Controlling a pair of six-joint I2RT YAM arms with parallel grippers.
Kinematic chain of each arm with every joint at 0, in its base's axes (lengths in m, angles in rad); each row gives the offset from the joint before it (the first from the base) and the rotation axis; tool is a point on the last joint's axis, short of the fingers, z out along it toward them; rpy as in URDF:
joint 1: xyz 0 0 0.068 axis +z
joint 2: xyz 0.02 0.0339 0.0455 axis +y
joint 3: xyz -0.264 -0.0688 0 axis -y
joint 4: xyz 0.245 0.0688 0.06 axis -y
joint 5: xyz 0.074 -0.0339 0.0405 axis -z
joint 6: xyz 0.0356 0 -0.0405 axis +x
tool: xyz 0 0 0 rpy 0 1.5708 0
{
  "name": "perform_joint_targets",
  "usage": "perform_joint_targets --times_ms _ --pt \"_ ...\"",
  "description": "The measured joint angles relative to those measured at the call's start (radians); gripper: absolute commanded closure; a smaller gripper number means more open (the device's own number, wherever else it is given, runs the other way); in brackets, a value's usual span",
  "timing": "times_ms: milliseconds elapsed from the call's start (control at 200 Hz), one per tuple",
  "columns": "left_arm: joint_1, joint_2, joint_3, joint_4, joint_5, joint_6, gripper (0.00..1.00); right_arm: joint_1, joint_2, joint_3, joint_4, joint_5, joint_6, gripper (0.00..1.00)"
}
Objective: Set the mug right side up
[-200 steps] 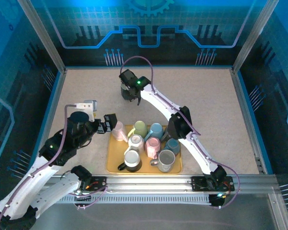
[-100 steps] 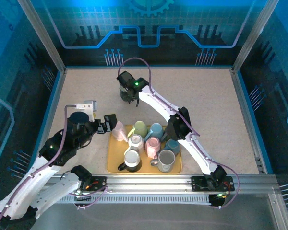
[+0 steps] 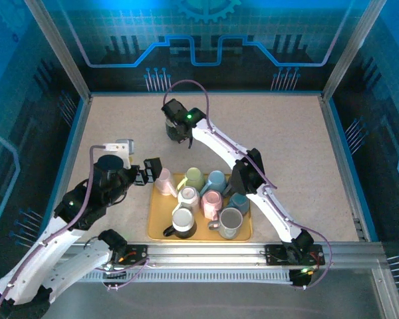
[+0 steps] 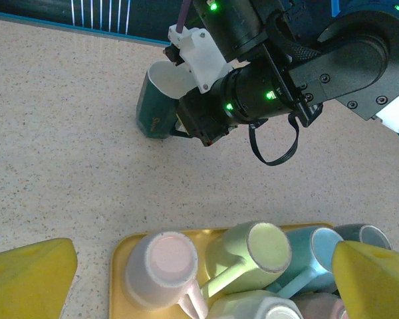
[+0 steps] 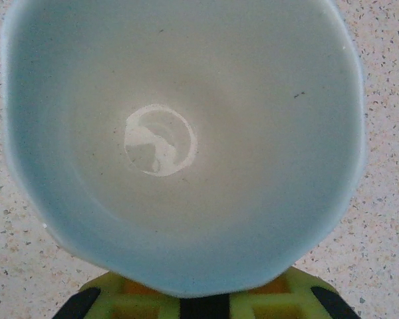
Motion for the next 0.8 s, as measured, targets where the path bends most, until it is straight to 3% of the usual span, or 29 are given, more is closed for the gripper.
perform_joint_targets --times_ms 140,535,800 --pt "0.0 0.0 0.0 0.0 -0.005 0.0 0.01 0.001 0.0 -0.003 0.011 -0.003 0.003 0.71" --pt "0.0 0.0 0.0 0.0 -0.007 0.0 0.01 0.001 -0.011 -0.031 0.039 -0.01 0.011 0.63" --pt "0.0 0.013 0.0 0.0 -0.007 0.0 0.01 0.012 -0.061 -0.082 0.07 -0.08 0.01 0.59"
